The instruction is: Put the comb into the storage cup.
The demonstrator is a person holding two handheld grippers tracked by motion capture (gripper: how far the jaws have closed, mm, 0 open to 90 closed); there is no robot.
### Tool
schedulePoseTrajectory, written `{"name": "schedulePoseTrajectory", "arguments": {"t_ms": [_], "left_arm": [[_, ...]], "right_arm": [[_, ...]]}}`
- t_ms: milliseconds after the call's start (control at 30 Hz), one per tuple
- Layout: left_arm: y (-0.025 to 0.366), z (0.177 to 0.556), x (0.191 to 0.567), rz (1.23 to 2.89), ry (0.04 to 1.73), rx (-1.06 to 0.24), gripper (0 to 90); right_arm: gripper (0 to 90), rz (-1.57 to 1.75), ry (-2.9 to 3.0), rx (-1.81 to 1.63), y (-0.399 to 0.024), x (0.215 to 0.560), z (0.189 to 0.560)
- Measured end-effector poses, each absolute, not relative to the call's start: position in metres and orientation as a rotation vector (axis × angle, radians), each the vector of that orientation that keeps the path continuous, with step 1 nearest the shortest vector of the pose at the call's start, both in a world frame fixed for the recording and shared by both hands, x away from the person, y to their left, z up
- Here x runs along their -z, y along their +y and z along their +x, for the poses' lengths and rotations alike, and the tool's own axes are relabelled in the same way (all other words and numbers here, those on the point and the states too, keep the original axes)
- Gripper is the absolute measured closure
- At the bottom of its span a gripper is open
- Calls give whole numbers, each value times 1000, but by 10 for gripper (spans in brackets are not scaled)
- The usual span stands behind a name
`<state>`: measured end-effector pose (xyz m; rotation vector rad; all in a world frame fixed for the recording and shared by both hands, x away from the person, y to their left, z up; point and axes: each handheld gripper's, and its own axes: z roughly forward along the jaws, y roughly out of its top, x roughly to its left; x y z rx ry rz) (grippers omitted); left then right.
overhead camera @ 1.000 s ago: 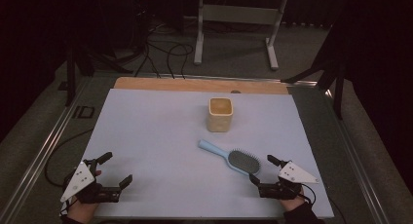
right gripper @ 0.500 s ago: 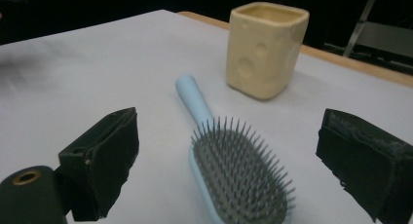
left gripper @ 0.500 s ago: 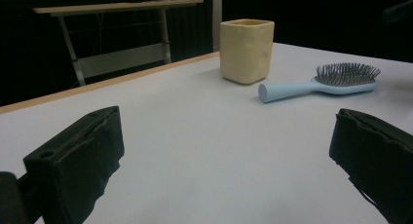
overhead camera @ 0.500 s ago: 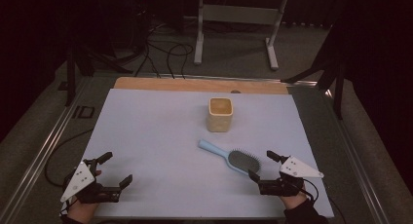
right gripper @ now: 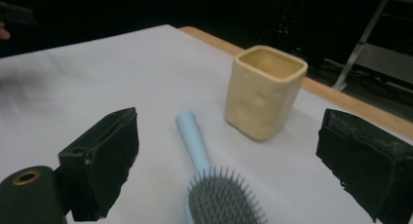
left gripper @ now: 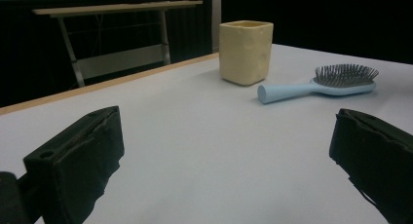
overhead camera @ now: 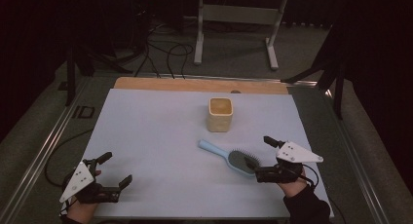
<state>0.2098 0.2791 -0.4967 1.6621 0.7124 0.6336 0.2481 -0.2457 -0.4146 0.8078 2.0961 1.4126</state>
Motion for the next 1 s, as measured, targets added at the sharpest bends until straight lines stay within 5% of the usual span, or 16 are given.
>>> {"name": "schedulePoseTrajectory", "arguments": {"t_ms": [1000], "left_arm": [[280, 209, 496, 1658, 709, -629, 0]], "right_arm": [[105, 695, 2288, -1367, -167, 396, 300]]}}
